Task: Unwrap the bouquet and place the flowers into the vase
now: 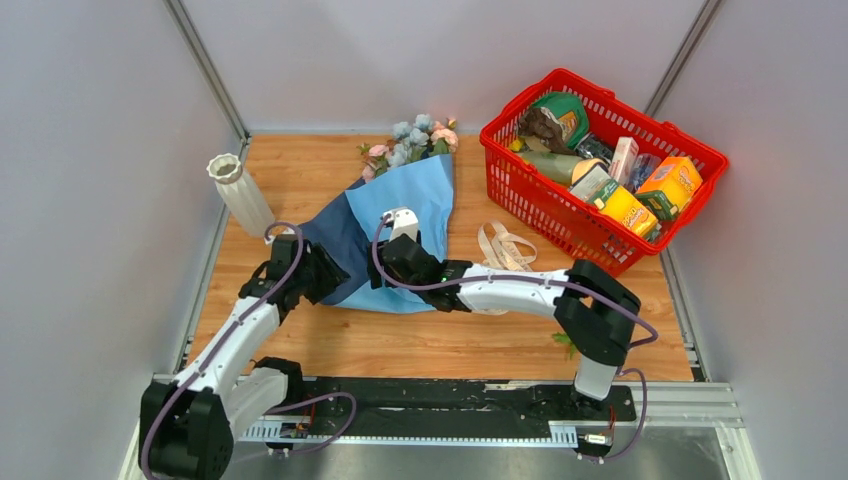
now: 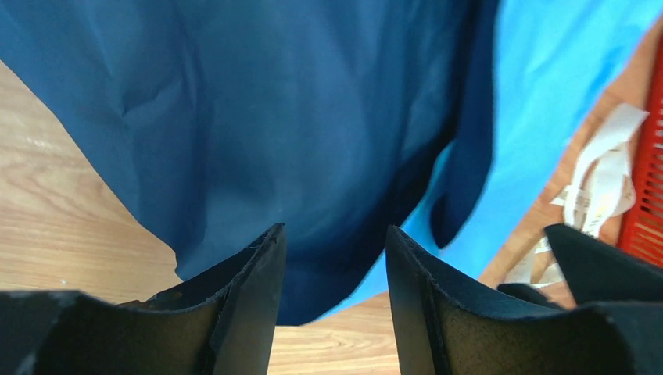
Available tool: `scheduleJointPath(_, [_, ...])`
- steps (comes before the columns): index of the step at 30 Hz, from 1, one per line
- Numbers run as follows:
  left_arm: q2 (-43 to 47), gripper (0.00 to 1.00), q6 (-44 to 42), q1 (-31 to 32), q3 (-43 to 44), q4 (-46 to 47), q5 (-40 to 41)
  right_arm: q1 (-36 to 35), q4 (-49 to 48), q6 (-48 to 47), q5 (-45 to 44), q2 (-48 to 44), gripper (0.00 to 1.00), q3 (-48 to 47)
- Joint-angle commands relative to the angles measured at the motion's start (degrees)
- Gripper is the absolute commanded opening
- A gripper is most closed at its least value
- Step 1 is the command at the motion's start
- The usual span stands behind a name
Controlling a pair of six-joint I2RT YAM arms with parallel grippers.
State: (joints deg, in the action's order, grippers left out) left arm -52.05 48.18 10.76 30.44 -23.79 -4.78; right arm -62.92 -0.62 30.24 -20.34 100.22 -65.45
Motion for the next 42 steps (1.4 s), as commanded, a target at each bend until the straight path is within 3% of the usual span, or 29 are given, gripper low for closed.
scheduleJointPath(1, [-4.2, 0.58, 5.8, -0.7, -1.1, 4.6, -2.0, 0.1, 0.0, -1.0, -6.0, 4.8, 0.72, -5.5])
scheduleJointPath(8, [-5.5, 0.58, 10.6, -0.7, -2.5, -0.8, 14.6, 0.2, 0.2, -0.4, -7.2, 11.4, 0.73, -9.3])
scheduleJointPath(12, [-5.7, 0.58, 14.1, -1.5, -4.5, -0.8, 19.4, 0.2, 2.1, -0.6, -10.1, 13.7, 0.7, -11.4])
scheduleJointPath(15, [-7.5, 0.58, 14.8, -2.5, -4.1, -1.8, 21.7, 0.2, 3.6, -0.2, -11.5, 13.9, 0.52, -12.1])
scheduleJointPath(16, [-8.1, 0.59, 15.3, -2.8, -3.8, -2.0, 21.7, 0.2, 4.5, 0.3, -12.4, 13.7, 0.43, -12.2])
scheduleJointPath(18, [-9.7, 0.59, 16.9, -3.5, -3.6, -2.9, 21.7, 0.2, 7.0, 1.8, -15.9, 12.4, 0.17, -11.7])
scheduleJointPath(20, [-11.4, 0.59, 17.9, -4.7, -4.2, -2.8, 20.2, 0.2, 7.9, 2.6, -18.4, 9.9, 0.0, -10.0])
scheduleJointPath(29, [-14.0, 0.6, 19.8, -7.4, -3.2, -8.2, 26.7, 1.3, 8.1, 10.4, -25.8, -2.9, 0.0, 3.9])
scheduleJointPath(33, [-9.0, 0.69, 17.5, -7.3, -0.1, -9.9, 30.4, 1.4, 8.1, 12.2, -25.7, -4.0, 0.0, 6.1])
scheduleJointPath(35, [-6.1, 0.72, 14.9, -7.4, -0.4, -7.8, 29.5, 1.4, 8.1, 12.6, -25.2, -4.4, 0.0, 6.3])
scheduleJointPath(38, [-1.9, 0.73, 11.2, -7.4, -0.4, -6.9, 21.5, 1.3, 8.1, 13.6, -24.4, -5.3, 0.0, 6.9])
scheduleJointPath(42, [5.5, 0.73, 15.5, -7.3, 0.3, -16.3, 17.7, 1.4, 8.1, 13.1, -23.6, -5.6, 0.0, 6.8])
